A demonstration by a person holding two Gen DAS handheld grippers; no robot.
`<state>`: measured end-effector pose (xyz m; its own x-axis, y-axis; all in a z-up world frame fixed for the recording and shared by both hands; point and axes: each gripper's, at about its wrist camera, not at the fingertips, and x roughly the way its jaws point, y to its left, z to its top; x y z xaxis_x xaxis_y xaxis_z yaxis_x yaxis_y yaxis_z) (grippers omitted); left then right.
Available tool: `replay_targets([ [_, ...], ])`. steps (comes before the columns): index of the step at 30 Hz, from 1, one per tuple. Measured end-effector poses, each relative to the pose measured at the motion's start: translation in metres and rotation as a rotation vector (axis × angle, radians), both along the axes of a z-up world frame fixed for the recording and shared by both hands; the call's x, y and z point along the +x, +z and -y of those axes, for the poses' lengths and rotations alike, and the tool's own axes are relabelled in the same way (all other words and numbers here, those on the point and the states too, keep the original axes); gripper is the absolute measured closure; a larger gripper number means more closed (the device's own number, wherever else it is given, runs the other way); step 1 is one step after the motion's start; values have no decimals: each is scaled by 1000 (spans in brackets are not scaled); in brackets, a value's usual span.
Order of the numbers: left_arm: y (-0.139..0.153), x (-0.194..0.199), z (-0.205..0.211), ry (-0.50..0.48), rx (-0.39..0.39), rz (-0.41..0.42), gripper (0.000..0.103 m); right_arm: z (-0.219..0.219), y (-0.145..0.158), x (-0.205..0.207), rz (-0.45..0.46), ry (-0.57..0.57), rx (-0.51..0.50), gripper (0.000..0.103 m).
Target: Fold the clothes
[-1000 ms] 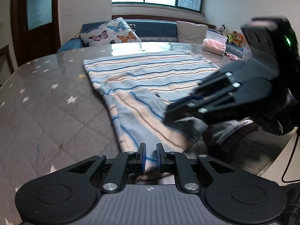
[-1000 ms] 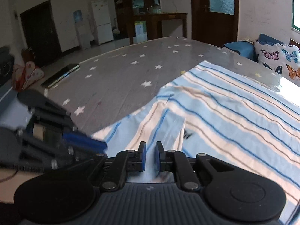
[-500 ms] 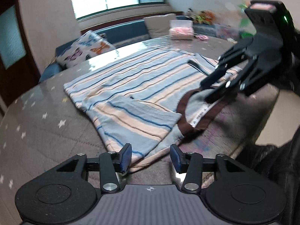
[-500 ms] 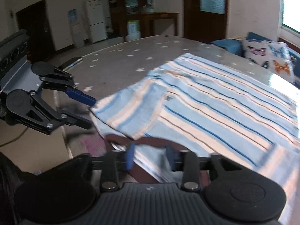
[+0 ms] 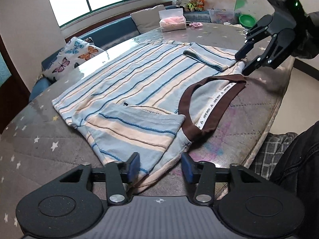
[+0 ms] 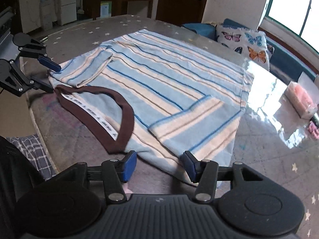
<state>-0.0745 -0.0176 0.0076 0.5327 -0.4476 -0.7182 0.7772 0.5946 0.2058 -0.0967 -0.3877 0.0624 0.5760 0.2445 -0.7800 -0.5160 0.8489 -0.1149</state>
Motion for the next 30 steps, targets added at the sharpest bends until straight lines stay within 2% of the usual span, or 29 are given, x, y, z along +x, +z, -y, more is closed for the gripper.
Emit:
replay_targets([
  [3,0,2,0,-3,-6,-24,67,3,-4,6,1,26,-3,50],
  [9,1,6,2,-12,6,-38,69,11,-4,14,-12,65,0,51],
  [14,2,13,3,-16,23,-50,70,23,-3,25,-37,51,33,66],
  [16,2,15,2,-16,15,-67,76,29,-4,27,-44,39,61,71],
  [18,2,17,3,-11,12,-73,86,29,-4,28,-38,28,67,76],
  [19,2,17,4,-9,12,-73,89,29,-3,27,-34,26,71,83],
  [21,2,16,5,0,11,-63,96,26,-2,25,-26,28,70,90],
  [22,4,15,5,6,6,-58,96,24,-1,22,-15,30,64,95],
  [30,26,-6,-12,89,-59,7,99,10,19,-7,47,23,75,98],
])
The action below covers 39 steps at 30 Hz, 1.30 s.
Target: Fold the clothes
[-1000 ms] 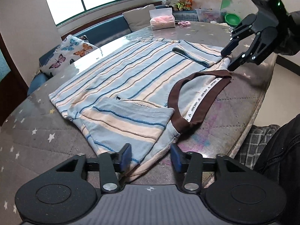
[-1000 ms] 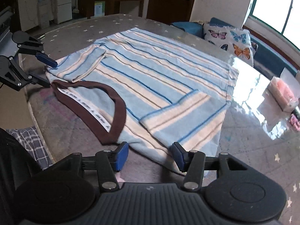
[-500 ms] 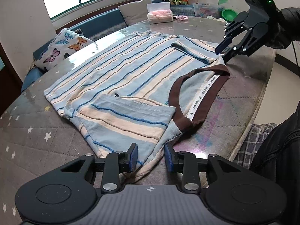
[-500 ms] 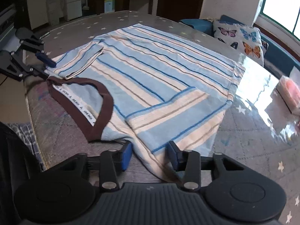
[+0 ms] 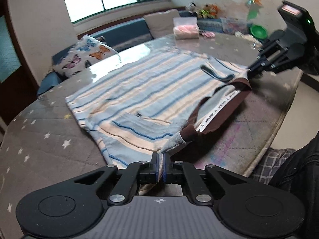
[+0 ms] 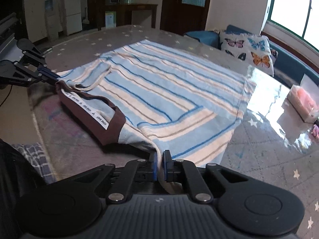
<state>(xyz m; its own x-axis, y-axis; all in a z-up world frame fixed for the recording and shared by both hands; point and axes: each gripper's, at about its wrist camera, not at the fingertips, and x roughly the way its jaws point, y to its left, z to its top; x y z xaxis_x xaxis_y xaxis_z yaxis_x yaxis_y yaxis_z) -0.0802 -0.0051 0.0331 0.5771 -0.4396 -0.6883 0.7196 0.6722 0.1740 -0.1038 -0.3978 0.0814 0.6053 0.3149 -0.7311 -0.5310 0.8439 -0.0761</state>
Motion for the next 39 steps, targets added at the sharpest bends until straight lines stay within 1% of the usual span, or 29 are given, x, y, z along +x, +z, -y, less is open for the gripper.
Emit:
replay_targets([
  [2,10,-15,-9,10,-25,10,99,-4,12,-15,11,1,5,98],
  [5,26,-37,-19,38,-52,50,99,-12,34,-36,43,-9,8,98],
  [7,36,-39,-22,69,-76,80,99,-15,46,-41,73,-16,12,98],
  [9,46,-33,-23,102,-101,124,99,-19,58,-39,109,-23,18,98],
  [11,56,-20,-23,128,-122,152,99,-22,68,-28,150,-25,8,98],
  [14,65,4,-16,146,-115,202,100,-24,78,-5,189,-24,-3,98],
  [15,69,15,-13,151,-114,216,100,-24,82,8,200,-27,-3,98],
  [17,74,38,-11,165,-122,229,100,-23,86,28,208,-34,-4,98],
  [19,77,65,-7,176,-120,239,100,-22,91,57,215,-40,-7,98],
  [21,77,94,0,186,-115,238,100,-20,92,79,214,-45,-9,98],
  [23,74,124,6,197,-106,226,101,-19,88,111,206,-52,-15,98],
  [29,54,209,26,204,-65,169,101,-17,67,186,154,-76,-35,99],
  [33,36,257,38,208,-59,125,101,-10,41,235,95,-122,-37,99],
  [35,23,274,43,216,-43,108,101,-8,29,250,73,-132,-38,99],
  [36,16,282,45,219,-39,85,101,-4,18,260,52,-144,-34,98],
  [39,-3,302,51,247,-26,34,100,1,-3,278,30,-206,-2,97],
])
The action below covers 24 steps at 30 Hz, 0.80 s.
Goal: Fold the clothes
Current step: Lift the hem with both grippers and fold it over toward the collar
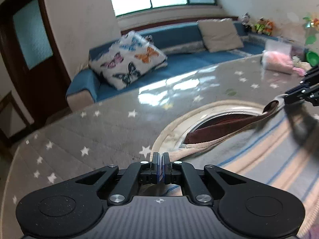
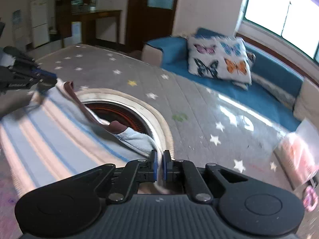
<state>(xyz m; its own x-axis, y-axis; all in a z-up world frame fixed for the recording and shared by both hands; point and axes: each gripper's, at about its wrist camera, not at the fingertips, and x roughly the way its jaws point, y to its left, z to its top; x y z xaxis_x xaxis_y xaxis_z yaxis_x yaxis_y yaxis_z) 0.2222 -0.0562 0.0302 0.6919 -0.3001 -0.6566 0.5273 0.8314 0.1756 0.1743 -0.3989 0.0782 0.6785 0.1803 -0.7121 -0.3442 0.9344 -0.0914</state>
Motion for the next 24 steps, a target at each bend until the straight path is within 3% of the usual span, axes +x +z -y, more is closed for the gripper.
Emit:
replay_targets([
  [6,-18,6,-4,80,38,-18,96,18,-3,8,71,-115,110,89],
  [12,-5,4,-24,192,-9,14,96,11,-3,-17,33,-62,169,88],
  [17,12,-20,-18,131,-98,2,96,12,-23,-20,-14,-94,177,88],
  [20,13,-27,-7,65,-149,-47,96,18,-25,-16,-11,-126,197,88],
  [24,-6,-16,5,65,-123,-95,96,28,-32,-6,-22,-174,212,88],
])
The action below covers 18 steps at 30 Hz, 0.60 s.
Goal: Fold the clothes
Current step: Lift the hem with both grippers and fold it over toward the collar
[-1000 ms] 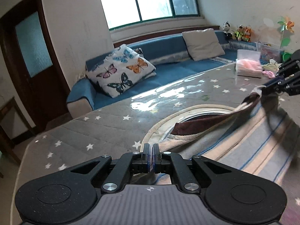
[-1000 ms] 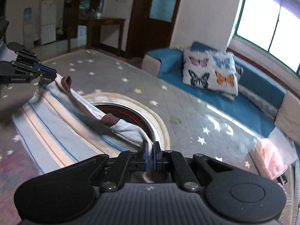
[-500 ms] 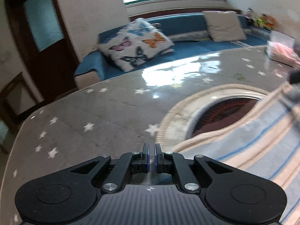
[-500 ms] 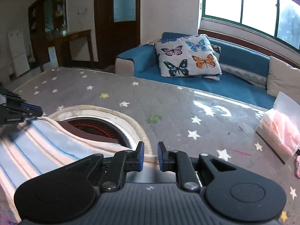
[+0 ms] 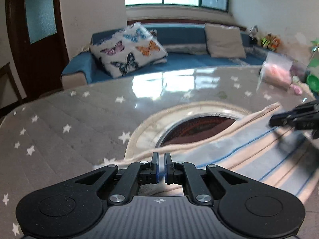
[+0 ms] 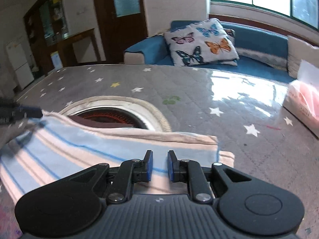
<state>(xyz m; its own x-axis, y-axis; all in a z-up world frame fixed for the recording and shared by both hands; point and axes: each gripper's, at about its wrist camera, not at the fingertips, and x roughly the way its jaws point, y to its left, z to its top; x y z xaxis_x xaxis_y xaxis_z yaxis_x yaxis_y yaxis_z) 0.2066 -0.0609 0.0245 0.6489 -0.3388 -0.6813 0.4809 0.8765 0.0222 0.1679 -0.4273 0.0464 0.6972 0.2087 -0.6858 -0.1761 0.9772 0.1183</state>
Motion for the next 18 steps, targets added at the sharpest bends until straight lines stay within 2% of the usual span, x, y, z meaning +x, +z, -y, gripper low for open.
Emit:
replay_targets([
  [5,-19,18,-19,90,18,-37,96,18,-7,6,2,-49,27,88],
  [9,-16,18,-31,116,3,-31,96,25,-4,8,0,-85,44,87],
  [11,-12,16,-29,130,5,-32,96,19,-1,7,3,-88,25,80],
  [13,-5,11,-26,111,-25,-34,96,10,4,3,18,-67,14,64],
  [18,2,8,0,38,-41,-41,95,-32,9,3,29,56,17,61],
])
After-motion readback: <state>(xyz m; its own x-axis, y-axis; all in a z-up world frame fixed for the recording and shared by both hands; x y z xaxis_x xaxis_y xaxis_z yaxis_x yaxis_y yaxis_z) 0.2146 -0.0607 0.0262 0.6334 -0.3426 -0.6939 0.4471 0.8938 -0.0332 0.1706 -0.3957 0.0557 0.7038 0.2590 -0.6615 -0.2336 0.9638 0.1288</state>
